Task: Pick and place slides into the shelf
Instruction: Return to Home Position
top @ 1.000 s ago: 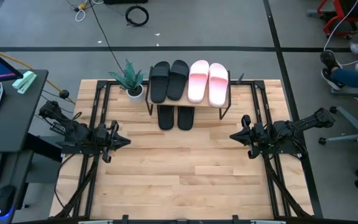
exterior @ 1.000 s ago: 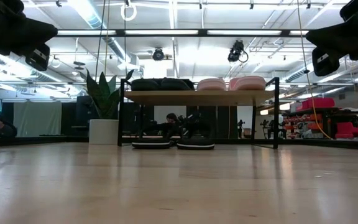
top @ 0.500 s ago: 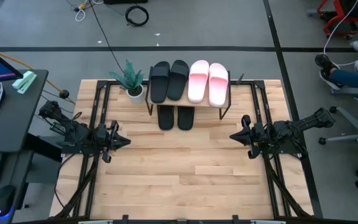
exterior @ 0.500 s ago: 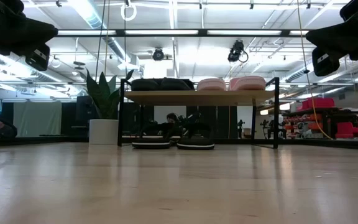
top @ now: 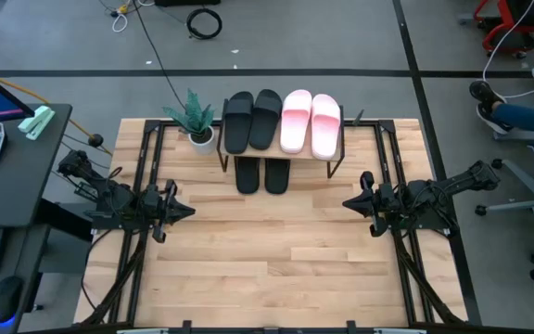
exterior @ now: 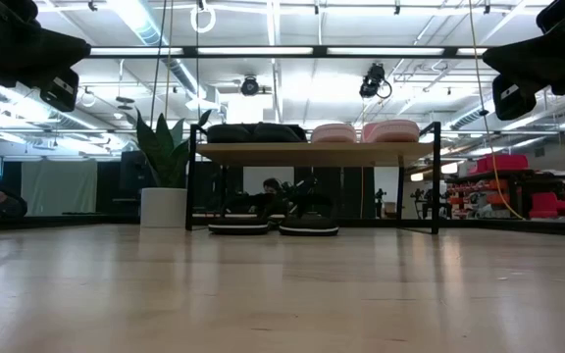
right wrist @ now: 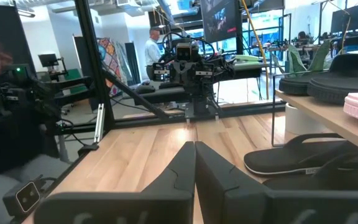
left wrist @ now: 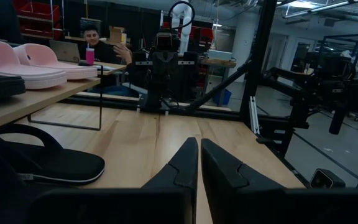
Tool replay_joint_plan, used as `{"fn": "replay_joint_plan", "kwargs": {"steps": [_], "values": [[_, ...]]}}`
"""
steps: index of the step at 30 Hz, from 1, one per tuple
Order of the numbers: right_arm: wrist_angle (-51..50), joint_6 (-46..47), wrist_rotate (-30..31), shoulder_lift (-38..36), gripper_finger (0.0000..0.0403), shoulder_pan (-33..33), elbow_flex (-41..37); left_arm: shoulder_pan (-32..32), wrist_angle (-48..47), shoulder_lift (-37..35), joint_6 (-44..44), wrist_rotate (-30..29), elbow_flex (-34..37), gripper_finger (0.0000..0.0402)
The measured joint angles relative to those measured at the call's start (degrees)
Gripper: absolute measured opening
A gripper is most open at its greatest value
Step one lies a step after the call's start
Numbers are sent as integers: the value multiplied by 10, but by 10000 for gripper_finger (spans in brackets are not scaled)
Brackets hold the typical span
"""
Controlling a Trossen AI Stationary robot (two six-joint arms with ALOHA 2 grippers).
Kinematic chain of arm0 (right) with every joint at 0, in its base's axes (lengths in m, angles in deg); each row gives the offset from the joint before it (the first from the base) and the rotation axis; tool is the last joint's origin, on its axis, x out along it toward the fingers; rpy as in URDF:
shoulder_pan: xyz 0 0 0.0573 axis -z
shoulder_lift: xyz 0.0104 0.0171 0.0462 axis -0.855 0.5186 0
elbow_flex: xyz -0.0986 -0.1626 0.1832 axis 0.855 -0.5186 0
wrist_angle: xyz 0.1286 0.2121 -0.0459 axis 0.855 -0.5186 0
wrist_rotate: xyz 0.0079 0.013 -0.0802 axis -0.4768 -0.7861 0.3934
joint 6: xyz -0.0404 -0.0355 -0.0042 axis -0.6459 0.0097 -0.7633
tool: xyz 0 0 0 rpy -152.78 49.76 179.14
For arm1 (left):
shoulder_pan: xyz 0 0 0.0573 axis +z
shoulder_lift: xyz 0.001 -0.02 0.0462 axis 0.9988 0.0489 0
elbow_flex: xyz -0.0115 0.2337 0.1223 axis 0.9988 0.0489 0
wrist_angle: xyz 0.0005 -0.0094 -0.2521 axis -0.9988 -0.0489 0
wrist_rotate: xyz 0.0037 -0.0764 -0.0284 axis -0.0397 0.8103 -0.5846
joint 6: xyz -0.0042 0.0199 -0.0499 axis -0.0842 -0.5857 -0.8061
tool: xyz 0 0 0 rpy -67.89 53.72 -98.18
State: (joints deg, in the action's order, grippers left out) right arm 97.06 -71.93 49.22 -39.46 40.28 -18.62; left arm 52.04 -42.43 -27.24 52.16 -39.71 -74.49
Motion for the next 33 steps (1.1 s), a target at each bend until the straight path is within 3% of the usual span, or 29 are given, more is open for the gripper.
{"fn": "replay_joint_plan", "kwargs": {"steps": [33], "values": [[0, 0, 0, 0, 13, 0, 0, 0, 0, 0, 0, 0, 0, 37]]}}
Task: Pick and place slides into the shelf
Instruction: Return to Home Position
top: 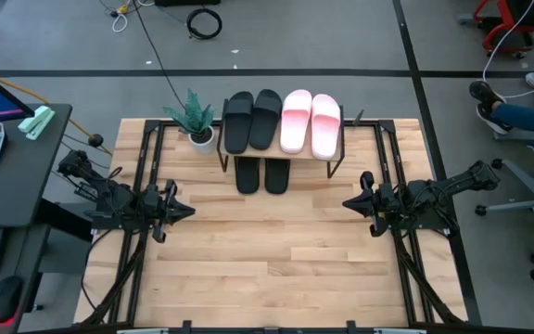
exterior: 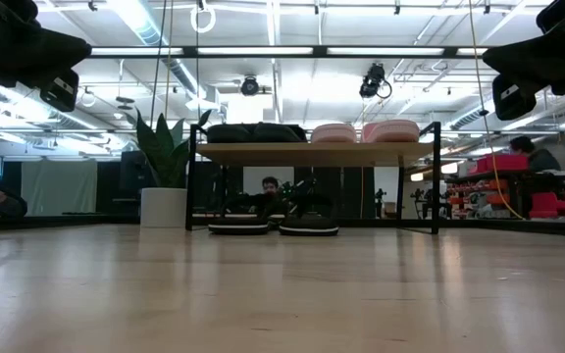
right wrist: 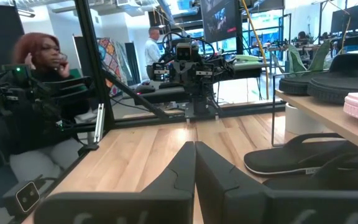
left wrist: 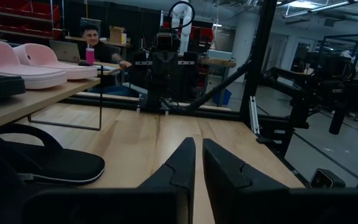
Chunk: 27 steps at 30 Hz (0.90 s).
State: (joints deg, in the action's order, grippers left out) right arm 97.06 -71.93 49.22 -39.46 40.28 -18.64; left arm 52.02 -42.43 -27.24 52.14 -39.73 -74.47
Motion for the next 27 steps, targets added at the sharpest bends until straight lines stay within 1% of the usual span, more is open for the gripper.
{"fn": "replay_joint_plan", "kwargs": {"steps": [5, 16, 27], "values": [[0, 0, 0, 0, 13, 0, 0, 0, 0, 0, 0, 0, 0, 38], [0, 0, 0, 0, 13, 0, 0, 0, 0, 0, 0, 0, 0, 25], [0, 0, 0, 0, 13, 0, 0, 0, 0, 0, 0, 0, 0, 38]]}}
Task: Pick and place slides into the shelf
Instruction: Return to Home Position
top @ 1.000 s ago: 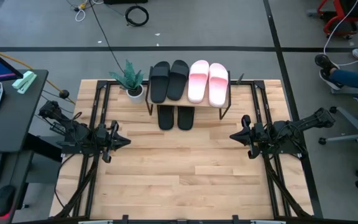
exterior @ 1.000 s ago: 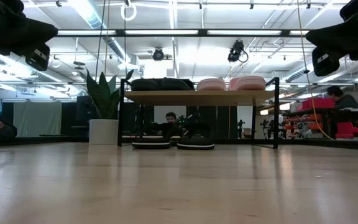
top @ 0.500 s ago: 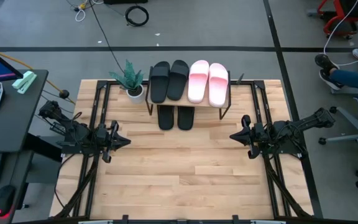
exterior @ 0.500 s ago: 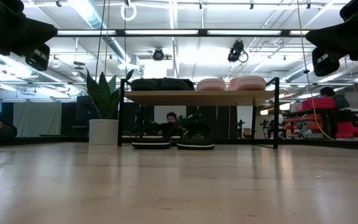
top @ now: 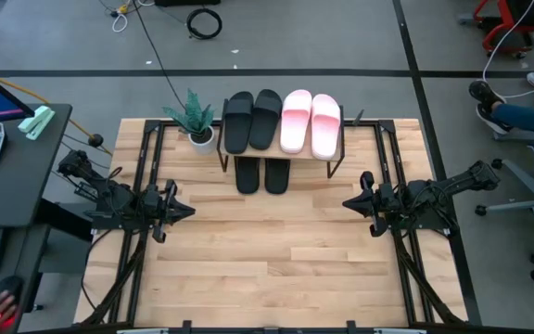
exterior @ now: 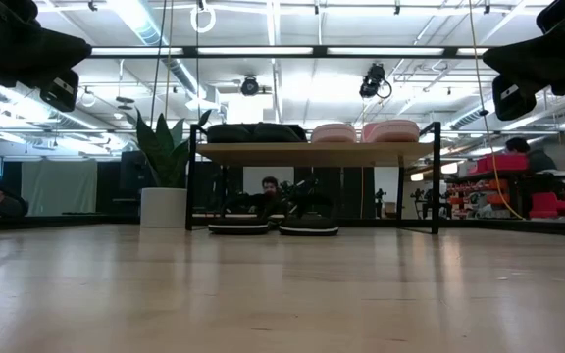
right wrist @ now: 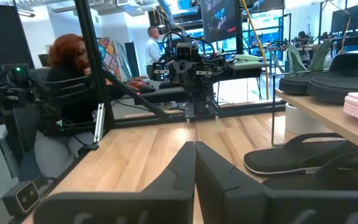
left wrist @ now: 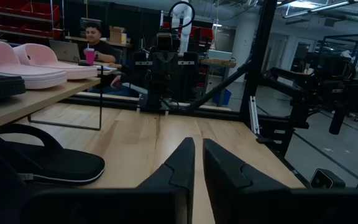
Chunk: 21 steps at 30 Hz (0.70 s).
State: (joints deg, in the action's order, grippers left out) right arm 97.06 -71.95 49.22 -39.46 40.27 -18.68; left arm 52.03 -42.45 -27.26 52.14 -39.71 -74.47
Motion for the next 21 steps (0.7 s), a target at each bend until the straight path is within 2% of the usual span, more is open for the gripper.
{"fn": "replay_joint_plan", "kwargs": {"steps": [13, 21], "values": [[0, 0, 0, 0, 13, 0, 0, 0, 0, 0, 0, 0, 0, 25], [0, 0, 0, 0, 13, 0, 0, 0, 0, 0, 0, 0, 0, 34]]}}
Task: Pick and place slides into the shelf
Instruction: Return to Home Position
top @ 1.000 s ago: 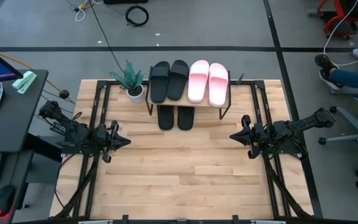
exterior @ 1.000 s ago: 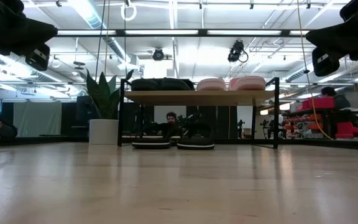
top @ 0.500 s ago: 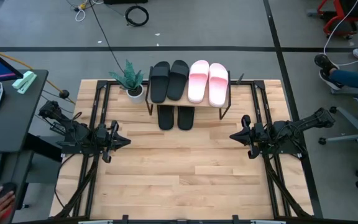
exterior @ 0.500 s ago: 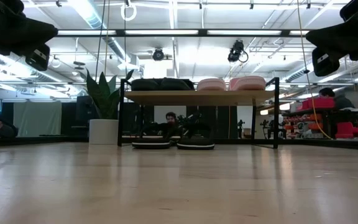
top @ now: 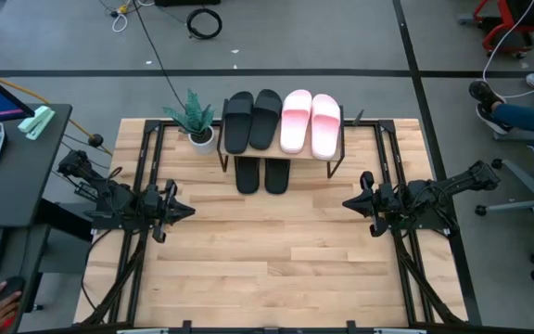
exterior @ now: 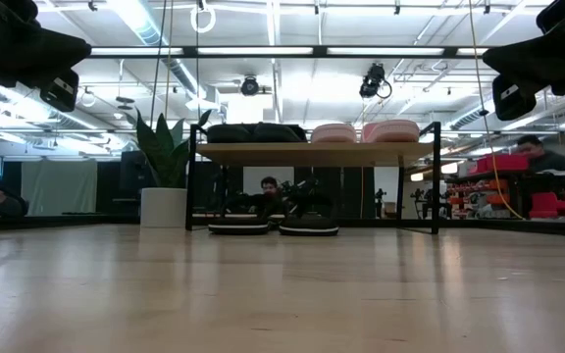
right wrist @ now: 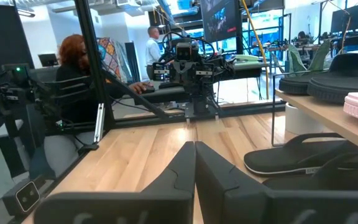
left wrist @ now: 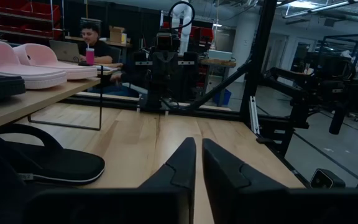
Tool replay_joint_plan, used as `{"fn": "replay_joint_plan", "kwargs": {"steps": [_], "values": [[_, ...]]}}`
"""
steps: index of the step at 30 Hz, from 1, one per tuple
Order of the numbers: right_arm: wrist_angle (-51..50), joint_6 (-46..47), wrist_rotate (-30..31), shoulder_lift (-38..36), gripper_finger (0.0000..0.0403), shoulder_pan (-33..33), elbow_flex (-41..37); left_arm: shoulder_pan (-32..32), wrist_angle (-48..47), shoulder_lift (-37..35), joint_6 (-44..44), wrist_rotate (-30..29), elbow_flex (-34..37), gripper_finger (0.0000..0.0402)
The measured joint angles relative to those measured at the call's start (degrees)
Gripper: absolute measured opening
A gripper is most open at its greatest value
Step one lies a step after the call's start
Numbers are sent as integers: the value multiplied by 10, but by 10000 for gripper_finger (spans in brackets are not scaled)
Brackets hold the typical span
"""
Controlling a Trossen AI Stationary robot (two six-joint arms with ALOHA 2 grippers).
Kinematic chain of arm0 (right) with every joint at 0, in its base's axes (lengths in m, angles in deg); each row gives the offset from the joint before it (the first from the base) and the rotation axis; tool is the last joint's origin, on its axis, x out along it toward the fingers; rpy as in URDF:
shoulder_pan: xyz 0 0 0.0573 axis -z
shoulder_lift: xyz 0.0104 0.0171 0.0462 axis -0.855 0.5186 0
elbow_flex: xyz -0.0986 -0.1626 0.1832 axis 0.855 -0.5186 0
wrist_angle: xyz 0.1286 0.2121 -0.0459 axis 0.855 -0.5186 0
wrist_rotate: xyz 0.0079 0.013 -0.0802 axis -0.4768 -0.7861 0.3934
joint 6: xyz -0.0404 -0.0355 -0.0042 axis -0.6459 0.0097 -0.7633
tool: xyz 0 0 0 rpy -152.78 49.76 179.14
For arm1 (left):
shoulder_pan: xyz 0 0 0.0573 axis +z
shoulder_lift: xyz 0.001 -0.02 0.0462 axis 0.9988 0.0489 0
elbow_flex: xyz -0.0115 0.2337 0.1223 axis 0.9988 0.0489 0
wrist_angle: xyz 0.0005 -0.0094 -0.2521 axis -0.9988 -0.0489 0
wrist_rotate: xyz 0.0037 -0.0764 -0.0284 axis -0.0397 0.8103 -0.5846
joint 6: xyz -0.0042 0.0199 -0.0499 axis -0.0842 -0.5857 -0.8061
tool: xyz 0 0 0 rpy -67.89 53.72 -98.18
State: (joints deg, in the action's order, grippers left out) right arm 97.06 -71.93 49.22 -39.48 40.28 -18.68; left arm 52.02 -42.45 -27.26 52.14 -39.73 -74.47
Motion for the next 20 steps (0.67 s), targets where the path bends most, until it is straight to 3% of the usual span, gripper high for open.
{"fn": "replay_joint_plan", "kwargs": {"steps": [20], "values": [[0, 0, 0, 0, 13, 0, 0, 0, 0, 0, 0, 0, 0, 27]]}}
